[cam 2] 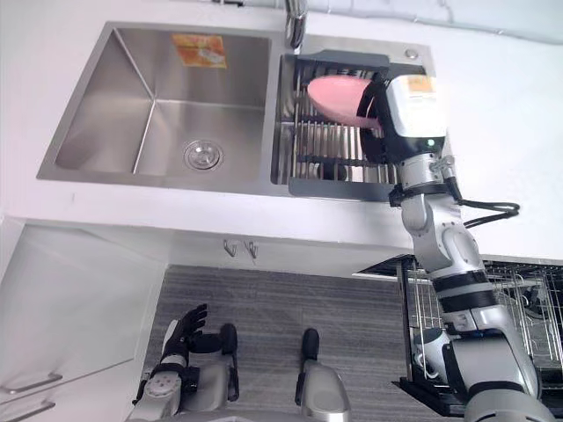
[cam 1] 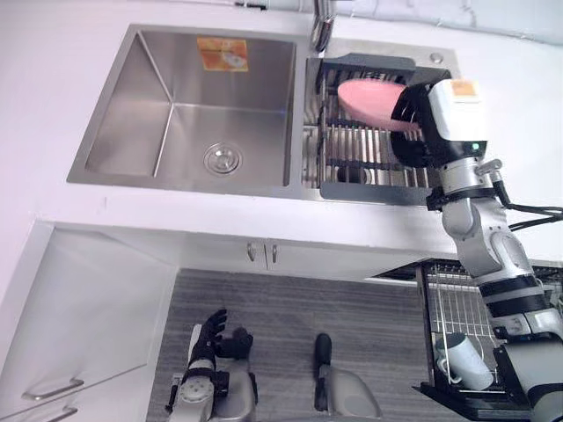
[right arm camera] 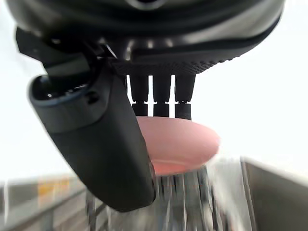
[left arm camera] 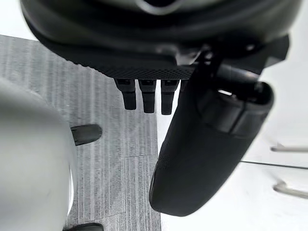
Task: Walk over to the sink, pick up the cup, carry it to the dishwasher, place the cup inside the dishwasher, then close the dishwasher door
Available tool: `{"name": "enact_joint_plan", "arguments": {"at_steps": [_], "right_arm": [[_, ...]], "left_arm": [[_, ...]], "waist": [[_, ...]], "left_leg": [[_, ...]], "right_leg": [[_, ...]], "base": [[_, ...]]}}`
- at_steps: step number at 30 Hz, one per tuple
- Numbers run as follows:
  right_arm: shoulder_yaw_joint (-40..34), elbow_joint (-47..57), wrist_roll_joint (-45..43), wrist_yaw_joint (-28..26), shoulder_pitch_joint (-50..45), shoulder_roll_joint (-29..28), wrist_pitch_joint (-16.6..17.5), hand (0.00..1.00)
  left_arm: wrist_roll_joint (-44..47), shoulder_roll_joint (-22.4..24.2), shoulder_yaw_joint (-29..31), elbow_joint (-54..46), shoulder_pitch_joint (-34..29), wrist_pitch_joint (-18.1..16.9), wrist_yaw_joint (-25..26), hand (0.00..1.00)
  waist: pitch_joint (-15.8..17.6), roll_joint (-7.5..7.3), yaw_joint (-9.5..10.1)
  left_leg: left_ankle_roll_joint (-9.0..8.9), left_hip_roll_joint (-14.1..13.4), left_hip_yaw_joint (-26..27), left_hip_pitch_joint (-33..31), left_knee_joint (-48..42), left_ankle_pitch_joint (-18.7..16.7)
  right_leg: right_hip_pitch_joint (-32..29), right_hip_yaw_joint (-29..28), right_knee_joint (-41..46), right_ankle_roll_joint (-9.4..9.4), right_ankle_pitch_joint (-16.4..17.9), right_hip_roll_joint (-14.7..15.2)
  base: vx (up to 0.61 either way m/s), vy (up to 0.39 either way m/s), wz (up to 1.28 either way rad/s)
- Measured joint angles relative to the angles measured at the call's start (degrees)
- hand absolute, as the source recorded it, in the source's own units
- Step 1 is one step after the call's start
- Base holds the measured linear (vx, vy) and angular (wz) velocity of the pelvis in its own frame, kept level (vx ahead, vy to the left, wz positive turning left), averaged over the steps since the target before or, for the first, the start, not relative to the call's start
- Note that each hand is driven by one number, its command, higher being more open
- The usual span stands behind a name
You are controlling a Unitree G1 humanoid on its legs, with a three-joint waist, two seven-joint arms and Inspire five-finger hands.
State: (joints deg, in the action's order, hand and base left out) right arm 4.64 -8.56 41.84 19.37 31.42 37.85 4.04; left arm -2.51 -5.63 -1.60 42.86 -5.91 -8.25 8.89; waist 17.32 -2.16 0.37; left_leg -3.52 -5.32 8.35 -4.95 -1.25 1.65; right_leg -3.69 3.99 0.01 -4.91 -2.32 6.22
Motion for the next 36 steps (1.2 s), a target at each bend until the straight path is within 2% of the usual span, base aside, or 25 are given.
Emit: {"name": "enact_joint_plan", "arguments": {"at_steps": [4,10,17,20,21,23,26,28,31,32,36], "right_arm": [[-1.25,3.29,-0.13,0.67,-3.48,-1.09,0.23,0.30],[-2.18,7.90,-0.18,0.52,-10.59,-3.37,0.49,0.30],[-6.38,16.99,-0.19,0.55,-16.17,-6.09,1.50,0.30],[-7.31,20.27,-0.27,0.71,-18.10,-6.80,1.74,0.30],[-7.76,21.01,-0.50,0.71,-19.20,-6.92,2.11,0.30],[-7.94,21.04,-2.06,0.70,-21.01,-6.98,2.32,0.30],[-8.21,20.85,-2.30,0.62,-23.35,-7.22,2.24,0.30],[-8.23,20.28,-2.30,0.46,-24.25,-7.95,1.91,0.30],[-8.22,17.54,-2.30,-0.09,-24.25,-8.58,1.61,0.30],[-8.25,15.74,-2.31,-0.17,-24.18,-8.58,1.24,0.30],[-8.93,10.82,-2.48,-0.27,-24.18,-8.55,-0.31,0.30]], "left_arm": [[-0.85,-0.27,-0.04,0.73,-1.13,0.46,-0.40,0.90],[-0.87,-0.06,-0.05,2.03,-2.53,0.47,-0.51,0.90],[-0.81,-0.07,-0.03,2.60,-3.45,0.52,-0.54,0.90],[-0.75,-0.20,0.03,2.63,-4.19,0.54,-0.45,0.90],[-0.74,-0.14,0.07,2.63,-4.34,0.53,-0.38,0.90],[-0.67,0.02,0.08,2.69,-4.52,0.53,-0.34,0.90],[-0.67,0.02,0.13,3.09,-4.56,0.55,-0.34,0.90],[-0.67,0.12,0.21,3.13,-4.49,0.55,-0.31,0.90],[-0.69,0.77,0.19,3.14,-4.18,0.53,-0.29,0.90],[-0.69,1.45,0.07,3.30,-4.04,0.53,-0.25,0.90],[-0.73,2.98,-0.10,4.36,-3.59,0.31,-0.28,0.90]], "waist": [[-1.48,0.15,-0.98],[-4.34,0.42,-1.34],[-6.06,-0.12,-2.36],[-7.07,-0.43,-3.14],[-7.21,-0.39,-3.39],[-7.45,-0.32,-3.80],[-7.47,-0.29,-5.64],[-7.49,-0.24,-6.14],[-7.66,0.64,-5.61],[-7.16,1.59,-6.33],[-6.19,3.57,-8.08]], "left_leg": [[0.02,-0.01,1.16,1.92,0.04,-0.28],[-0.23,-0.25,3.99,4.91,0.04,-1.16],[-0.68,-0.55,10.42,8.43,-0.63,-2.68],[-1.07,-1.20,15.12,8.46,-4.13,-5.43],[-1.06,-1.84,17.05,8.48,-6.35,-7.01],[-1.30,-3.54,20.85,8.50,-10.37,-9.67],[-1.73,-4.79,23.07,8.47,-12.54,-11.60],[-2.03,-5.33,24.95,8.46,-13.07,-12.37],[-1.97,-5.69,26.12,8.47,-13.08,-13.58],[-2.03,-5.49,27.01,8.61,-13.23,-14.21],[-1.34,-4.73,29.25,8.30,-14.17,-15.33]], "right_leg": [[1.19,-1.05,0.00,-0.03,0.03,0.00],[2.19,-3.79,0.68,-0.33,0.57,-0.22],[0.29,-10.31,3.68,-0.90,2.11,-0.99],[-1.41,-14.94,4.59,-0.75,1.81,-1.71],[-1.84,-15.90,4.70,-0.12,1.68,-1.96],[-2.96,-13.39,5.09,1.32,0.85,-1.59],[-3.82,-13.94,5.08,0.18,-0.25,-2.42],[-4.96,-14.30,5.08,0.31,-0.65,-3.10],[-7.36,-11.82,5.19,0.94,-2.81,-4.58],[-7.76,-11.62,4.84,0.95,-3.52,-4.64],[-8.56,-12.27,3.54,0.81,-4.97,-4.08]], "base": [[-0.01,0.012,-0.17],[-0.04,0.002,-0.26],[-0.06,0.013,-0.47],[0.01,0.045,-0.83],[0.02,0.051,-0.82],[0.02,0.057,-1.02],[0.04,0.015,-0.53],[0.04,-0.003,-0.59],[0.05,-0.032,-0.88],[0.04,-0.032,-0.83],[-0.05,0.024,-0.38]]}}
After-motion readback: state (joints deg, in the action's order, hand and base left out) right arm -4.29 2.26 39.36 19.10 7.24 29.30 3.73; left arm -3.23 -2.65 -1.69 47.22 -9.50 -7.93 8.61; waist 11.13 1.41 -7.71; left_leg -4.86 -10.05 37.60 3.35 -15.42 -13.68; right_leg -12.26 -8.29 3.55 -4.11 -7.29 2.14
